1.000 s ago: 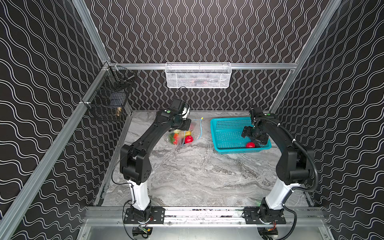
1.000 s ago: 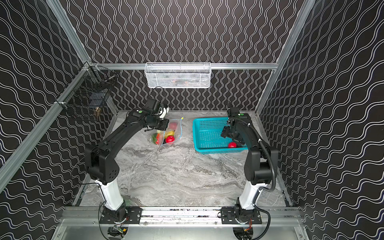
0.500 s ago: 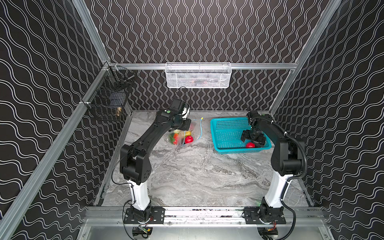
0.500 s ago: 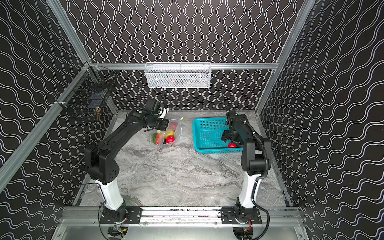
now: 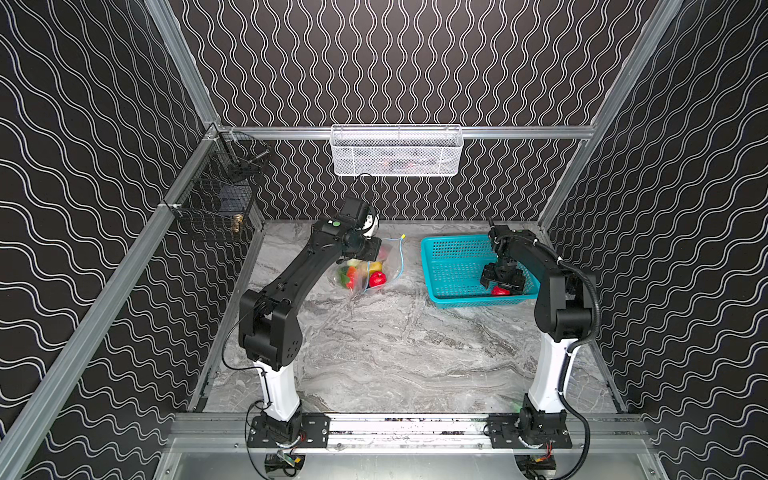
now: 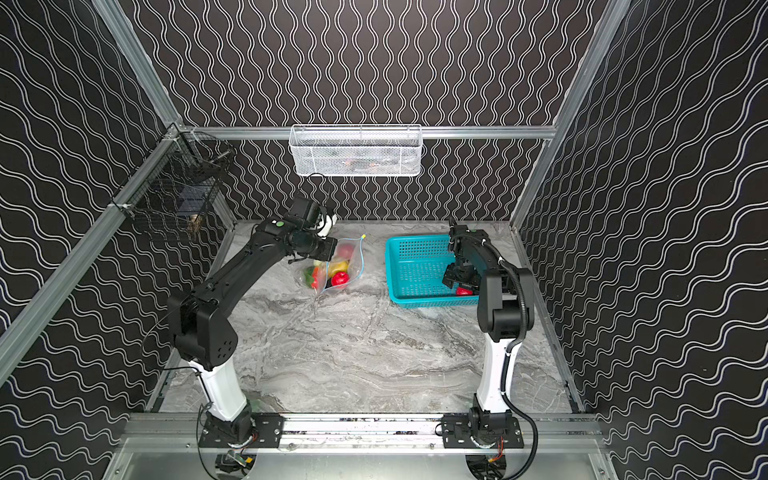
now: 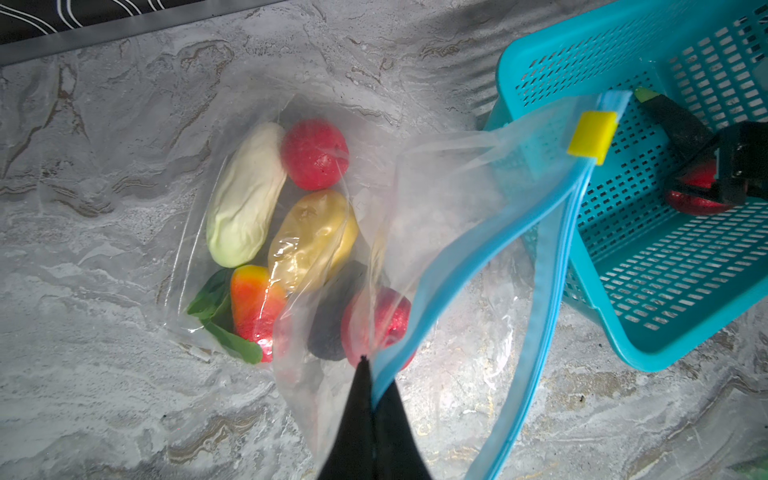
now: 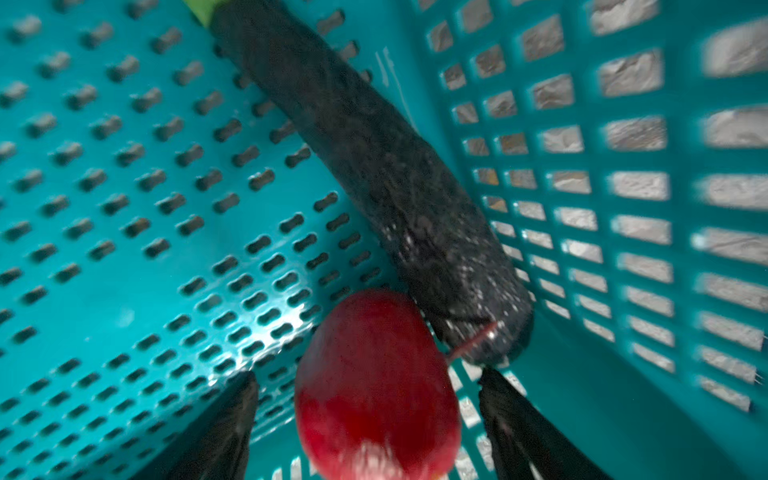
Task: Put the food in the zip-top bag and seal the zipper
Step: 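Lower the right gripper into the basket over the red fruit beside the eggplant, then close the right gripper on the red fruit, then lift the red fruit and carry it over the bag mouth held by the left gripper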
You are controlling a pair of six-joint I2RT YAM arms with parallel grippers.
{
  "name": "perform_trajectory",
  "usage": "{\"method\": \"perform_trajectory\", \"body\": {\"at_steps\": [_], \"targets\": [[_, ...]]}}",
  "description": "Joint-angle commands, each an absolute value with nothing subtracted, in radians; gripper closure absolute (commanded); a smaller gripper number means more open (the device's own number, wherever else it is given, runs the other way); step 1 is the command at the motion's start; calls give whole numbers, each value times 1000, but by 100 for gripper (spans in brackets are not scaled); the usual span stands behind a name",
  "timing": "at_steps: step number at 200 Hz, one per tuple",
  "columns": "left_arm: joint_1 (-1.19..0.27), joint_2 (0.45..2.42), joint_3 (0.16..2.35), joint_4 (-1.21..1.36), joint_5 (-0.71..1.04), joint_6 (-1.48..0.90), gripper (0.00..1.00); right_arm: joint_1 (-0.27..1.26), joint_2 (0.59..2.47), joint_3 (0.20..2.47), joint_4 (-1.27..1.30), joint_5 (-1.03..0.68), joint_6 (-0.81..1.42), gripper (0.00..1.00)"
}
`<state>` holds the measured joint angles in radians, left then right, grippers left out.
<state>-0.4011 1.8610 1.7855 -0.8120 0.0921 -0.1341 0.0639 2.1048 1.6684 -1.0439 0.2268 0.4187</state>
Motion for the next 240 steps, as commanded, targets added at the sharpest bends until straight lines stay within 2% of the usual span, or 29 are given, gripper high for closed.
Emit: {"method": "perform_trajectory", "body": {"at_steps": [1, 63, 107, 164, 240], "targets": [[-400, 1858, 1787, -801, 87, -130, 100, 61, 2117, 1677, -1042, 230, 412, 17], [-398, 1862, 1776, -794, 80, -132, 100, 60, 2124, 1663, -1009, 197, 429, 33], [-397, 1852, 1771, -787, 57, -124, 100, 61, 2117, 1655, -985, 145, 445, 49], [-393, 1854, 1766, -787, 72, -130, 100, 60, 2025, 1608, -920, 80, 483, 54], [-390, 1859, 1767, -788, 80, -132, 100, 59, 1928, 1545, -825, 8, 541, 54]]}}
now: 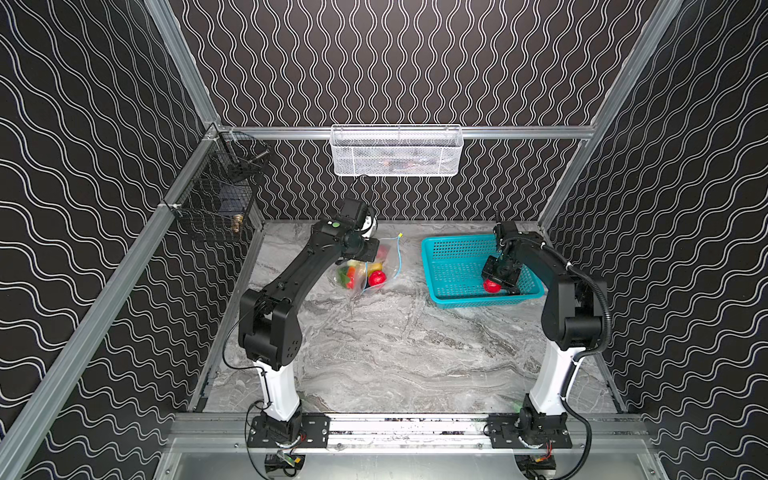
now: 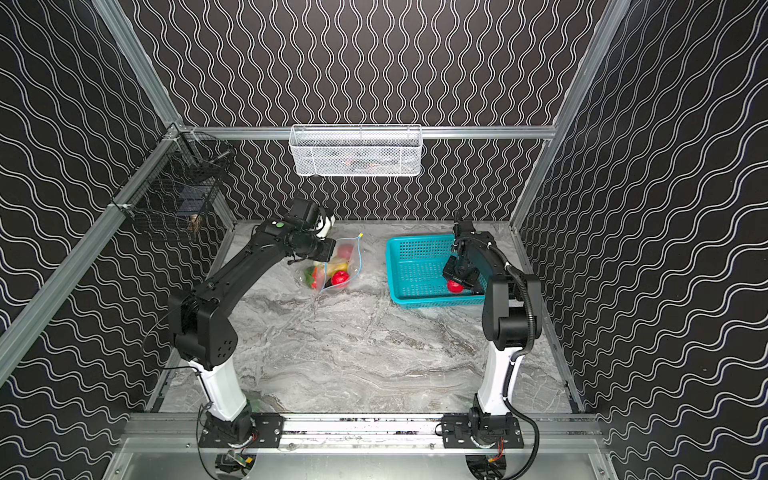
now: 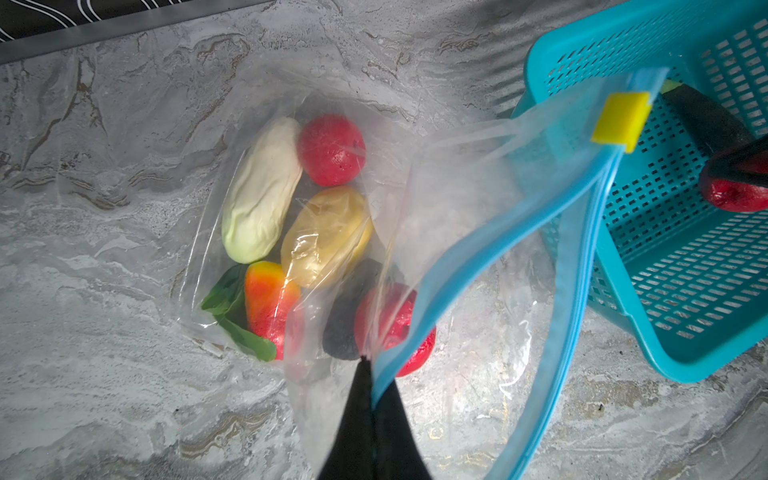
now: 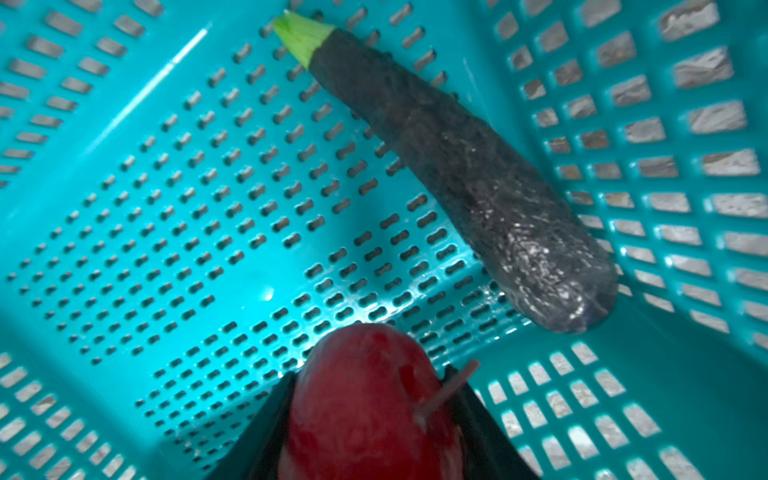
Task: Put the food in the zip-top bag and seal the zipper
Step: 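Lift the red fruit and carry it over the bag mouth held by the left gripper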
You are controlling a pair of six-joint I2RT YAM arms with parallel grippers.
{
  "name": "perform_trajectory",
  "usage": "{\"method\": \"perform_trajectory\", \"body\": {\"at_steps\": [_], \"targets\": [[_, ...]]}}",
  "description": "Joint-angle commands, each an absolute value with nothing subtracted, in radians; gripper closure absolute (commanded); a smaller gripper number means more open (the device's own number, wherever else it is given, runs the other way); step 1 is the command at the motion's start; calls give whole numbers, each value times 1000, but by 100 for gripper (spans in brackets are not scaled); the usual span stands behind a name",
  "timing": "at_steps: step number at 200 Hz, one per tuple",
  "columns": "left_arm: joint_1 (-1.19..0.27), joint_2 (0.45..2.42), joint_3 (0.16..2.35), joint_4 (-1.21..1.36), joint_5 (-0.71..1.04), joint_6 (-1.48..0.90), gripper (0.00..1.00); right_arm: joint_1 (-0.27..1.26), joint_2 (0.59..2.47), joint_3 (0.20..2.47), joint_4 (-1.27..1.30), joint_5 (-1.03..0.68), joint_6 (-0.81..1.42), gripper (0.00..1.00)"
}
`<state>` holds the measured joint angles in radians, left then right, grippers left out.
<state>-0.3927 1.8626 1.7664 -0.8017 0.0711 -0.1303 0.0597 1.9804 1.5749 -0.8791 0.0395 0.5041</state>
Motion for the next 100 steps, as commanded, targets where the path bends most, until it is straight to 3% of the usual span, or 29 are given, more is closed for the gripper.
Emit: {"method": "perform_trajectory", "body": {"at_steps": [1, 100], "targets": [[-391, 1859, 1768, -788, 80, -132, 100, 59, 1925, 1542, -821, 7, 542, 54], [-391, 1855, 1778, -795, 83, -133, 100, 60, 1752, 1351, -536, -154, 642, 56]]}}
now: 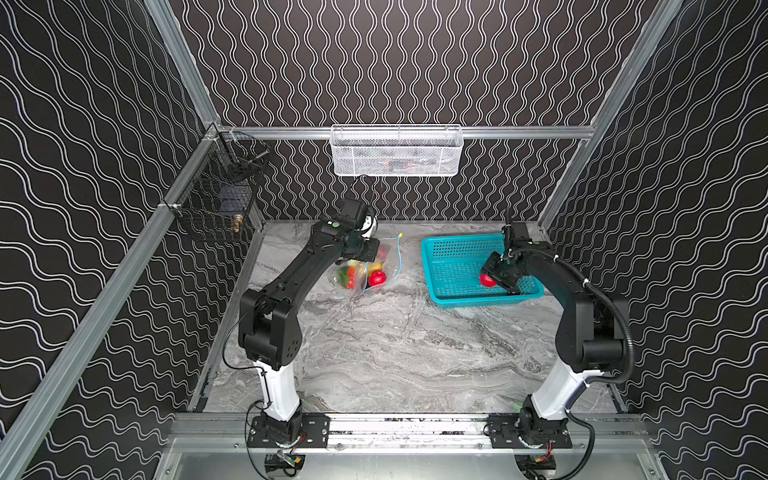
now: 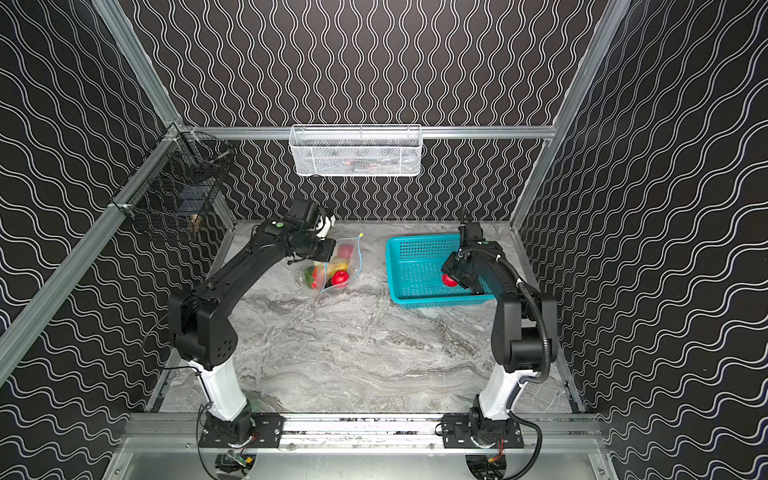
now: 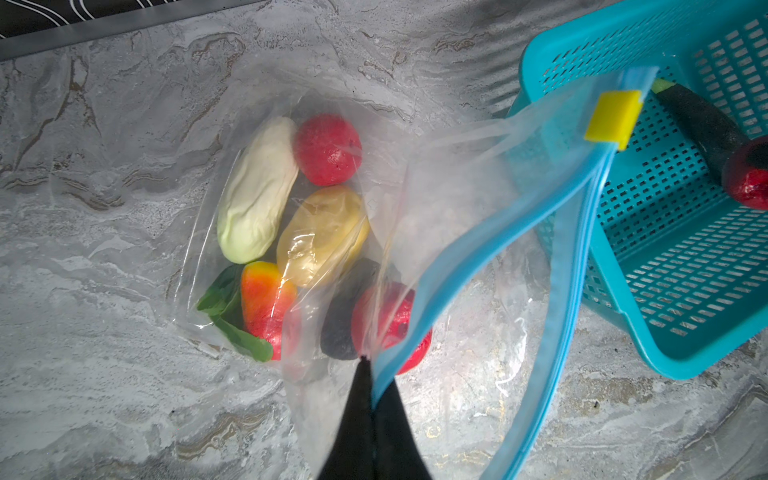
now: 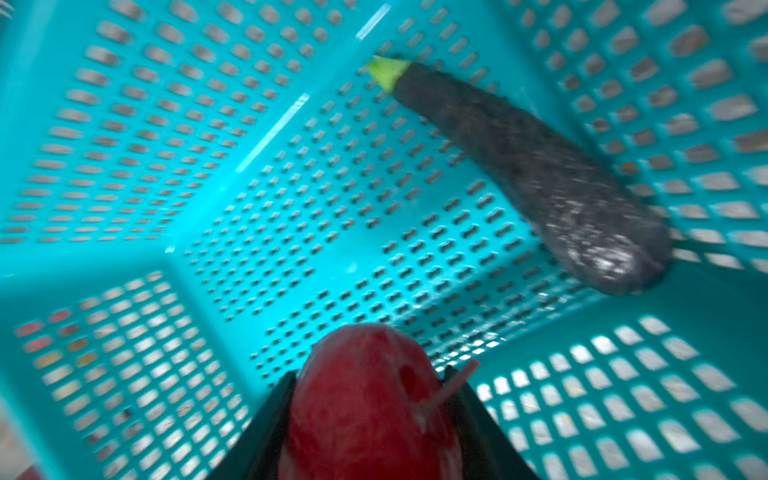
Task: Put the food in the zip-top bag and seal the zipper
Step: 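Lift the red fruit and carry it over the bag mouth held by the left gripper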
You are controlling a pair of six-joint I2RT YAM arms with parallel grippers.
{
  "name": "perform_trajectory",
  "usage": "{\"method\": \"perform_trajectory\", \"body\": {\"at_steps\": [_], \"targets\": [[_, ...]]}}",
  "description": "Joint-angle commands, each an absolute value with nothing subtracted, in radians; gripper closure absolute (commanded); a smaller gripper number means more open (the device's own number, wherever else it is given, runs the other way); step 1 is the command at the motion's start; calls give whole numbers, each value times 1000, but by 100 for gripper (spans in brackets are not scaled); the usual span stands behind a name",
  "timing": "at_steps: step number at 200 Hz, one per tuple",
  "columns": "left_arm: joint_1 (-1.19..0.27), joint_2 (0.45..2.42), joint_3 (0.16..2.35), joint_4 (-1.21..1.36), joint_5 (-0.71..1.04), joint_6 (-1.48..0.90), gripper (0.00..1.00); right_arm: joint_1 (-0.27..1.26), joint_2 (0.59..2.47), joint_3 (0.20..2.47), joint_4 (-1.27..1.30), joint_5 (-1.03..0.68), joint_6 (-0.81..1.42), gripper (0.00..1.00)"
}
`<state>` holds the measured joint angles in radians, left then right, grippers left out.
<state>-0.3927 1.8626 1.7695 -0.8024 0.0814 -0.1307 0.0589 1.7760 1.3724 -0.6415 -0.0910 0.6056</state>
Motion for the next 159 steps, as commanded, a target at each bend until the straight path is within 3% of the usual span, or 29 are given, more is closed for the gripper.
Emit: {"method": "perform_trajectory", "body": {"at_steps": [1, 159], "targets": [[-391, 1855, 1778, -796, 83, -134, 100, 60, 1751, 1350, -536, -156, 644, 56], [-389, 1857, 1775, -795, 90, -138, 100, 81, 1584, 1156, -238, -347, 764, 57]]}}
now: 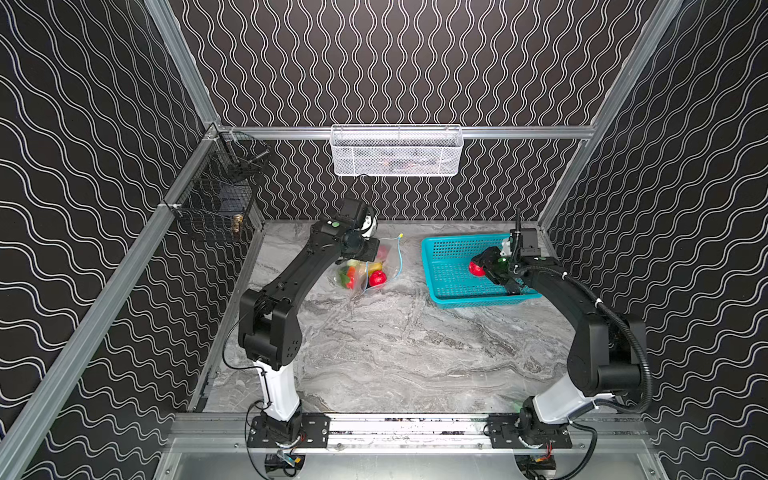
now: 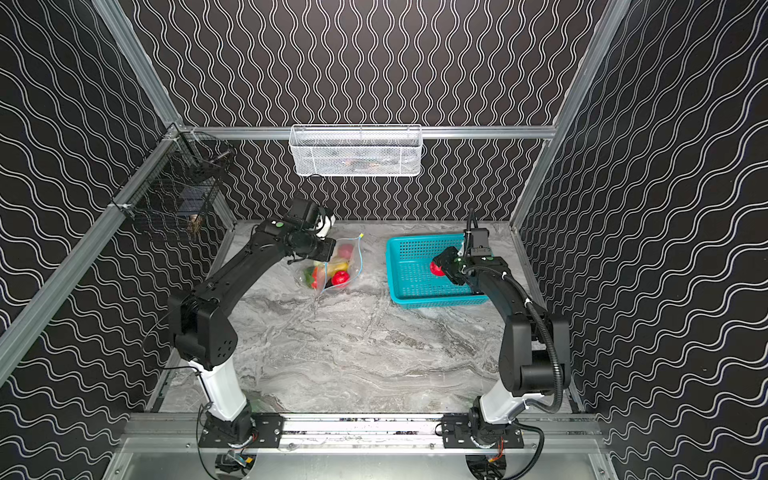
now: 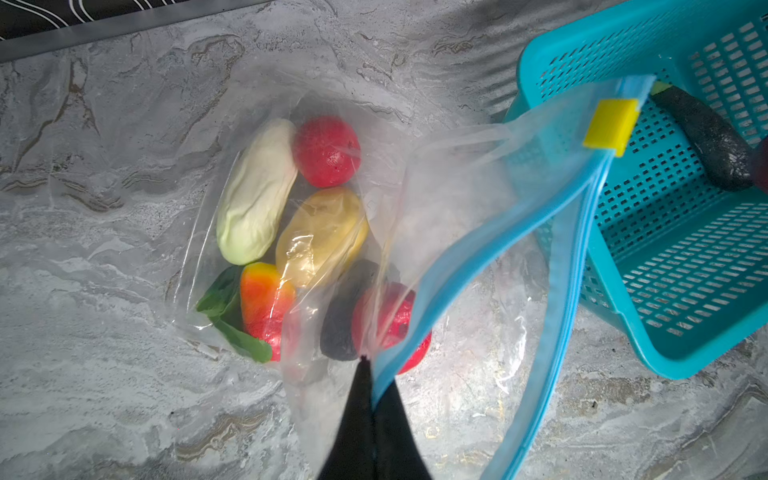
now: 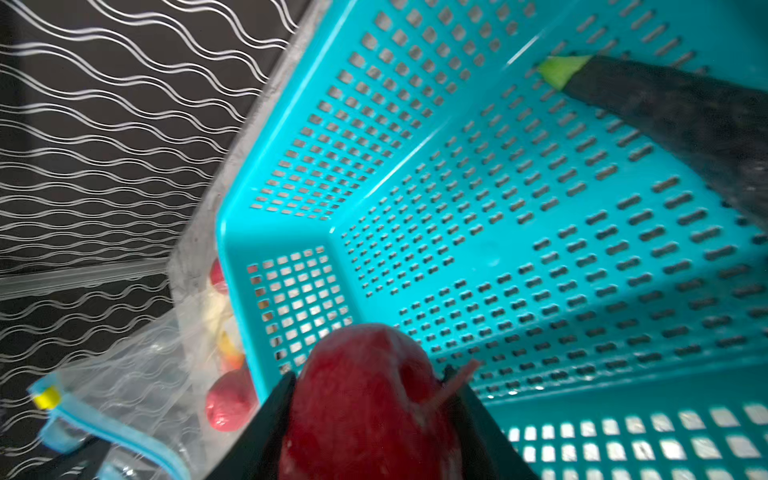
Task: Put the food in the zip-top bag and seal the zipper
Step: 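Lift the red fruit and carry it over the bag mouth held by the left gripper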
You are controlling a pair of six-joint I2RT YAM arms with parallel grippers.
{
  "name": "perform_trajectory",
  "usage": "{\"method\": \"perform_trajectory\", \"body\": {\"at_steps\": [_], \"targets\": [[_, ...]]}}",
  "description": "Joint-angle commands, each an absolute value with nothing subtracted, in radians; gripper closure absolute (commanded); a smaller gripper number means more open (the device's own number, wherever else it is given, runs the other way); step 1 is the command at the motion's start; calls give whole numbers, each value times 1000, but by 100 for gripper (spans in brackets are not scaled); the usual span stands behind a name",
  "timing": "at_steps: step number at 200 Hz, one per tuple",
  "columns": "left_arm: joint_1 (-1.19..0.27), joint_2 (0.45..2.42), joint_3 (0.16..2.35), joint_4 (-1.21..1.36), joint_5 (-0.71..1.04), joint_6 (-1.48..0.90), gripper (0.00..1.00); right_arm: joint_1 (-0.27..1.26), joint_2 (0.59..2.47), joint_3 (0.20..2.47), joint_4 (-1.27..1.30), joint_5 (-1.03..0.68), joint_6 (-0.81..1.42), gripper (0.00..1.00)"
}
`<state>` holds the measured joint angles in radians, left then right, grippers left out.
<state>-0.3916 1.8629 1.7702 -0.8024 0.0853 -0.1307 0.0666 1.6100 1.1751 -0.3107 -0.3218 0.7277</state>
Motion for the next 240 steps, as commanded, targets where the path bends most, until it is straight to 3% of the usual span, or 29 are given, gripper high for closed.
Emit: {"method": "perform_trajectory", "body": {"at_steps": [1, 65, 240], "targets": [[-389, 1857, 1775, -795, 90, -137, 100, 82, 1585, 1156, -236, -348, 766, 57], [-390, 1861, 1778, -797, 98, -140, 100, 226, 1604, 1258, -262, -265, 719, 57], [-390, 1861, 1809, -811, 110, -148, 100, 474, 1627, 1433, -184, -246, 770, 55]]}}
